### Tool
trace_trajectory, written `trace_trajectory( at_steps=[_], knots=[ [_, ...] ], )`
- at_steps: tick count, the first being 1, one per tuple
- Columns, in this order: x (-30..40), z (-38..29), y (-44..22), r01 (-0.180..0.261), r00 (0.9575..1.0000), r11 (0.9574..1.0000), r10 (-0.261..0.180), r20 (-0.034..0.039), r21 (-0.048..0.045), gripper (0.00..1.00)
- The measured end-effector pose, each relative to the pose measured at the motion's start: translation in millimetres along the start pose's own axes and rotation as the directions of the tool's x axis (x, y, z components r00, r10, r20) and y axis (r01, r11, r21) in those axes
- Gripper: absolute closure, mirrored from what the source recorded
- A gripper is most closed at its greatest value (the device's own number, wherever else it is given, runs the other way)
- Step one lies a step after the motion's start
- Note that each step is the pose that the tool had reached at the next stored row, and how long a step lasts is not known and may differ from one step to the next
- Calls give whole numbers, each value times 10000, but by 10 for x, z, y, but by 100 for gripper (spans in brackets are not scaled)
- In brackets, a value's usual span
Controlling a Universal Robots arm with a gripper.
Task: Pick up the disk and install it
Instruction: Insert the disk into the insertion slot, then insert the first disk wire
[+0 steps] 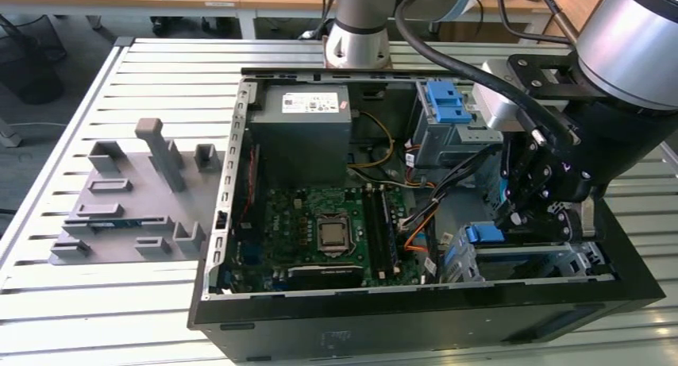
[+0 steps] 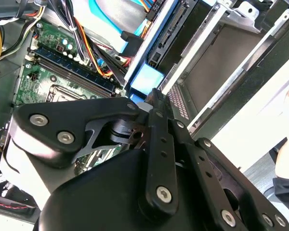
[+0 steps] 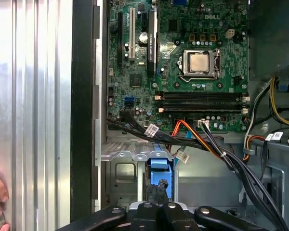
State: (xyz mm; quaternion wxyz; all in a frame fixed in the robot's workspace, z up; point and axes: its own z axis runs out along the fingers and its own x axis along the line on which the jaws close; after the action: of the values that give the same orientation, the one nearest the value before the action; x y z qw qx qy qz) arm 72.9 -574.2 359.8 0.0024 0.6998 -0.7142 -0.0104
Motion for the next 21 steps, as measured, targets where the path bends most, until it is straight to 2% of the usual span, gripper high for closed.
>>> trace_trajectory(
  at_steps=[15, 18, 21],
  knots=[
    [0, 3, 0, 0, 10000, 10000, 0, 0, 0, 89],
    [0, 4, -20, 0, 10000, 10000, 0, 1, 0, 89],
    [-1, 2, -72, 0, 10000, 10000, 0, 0, 0, 89]
  ],
)
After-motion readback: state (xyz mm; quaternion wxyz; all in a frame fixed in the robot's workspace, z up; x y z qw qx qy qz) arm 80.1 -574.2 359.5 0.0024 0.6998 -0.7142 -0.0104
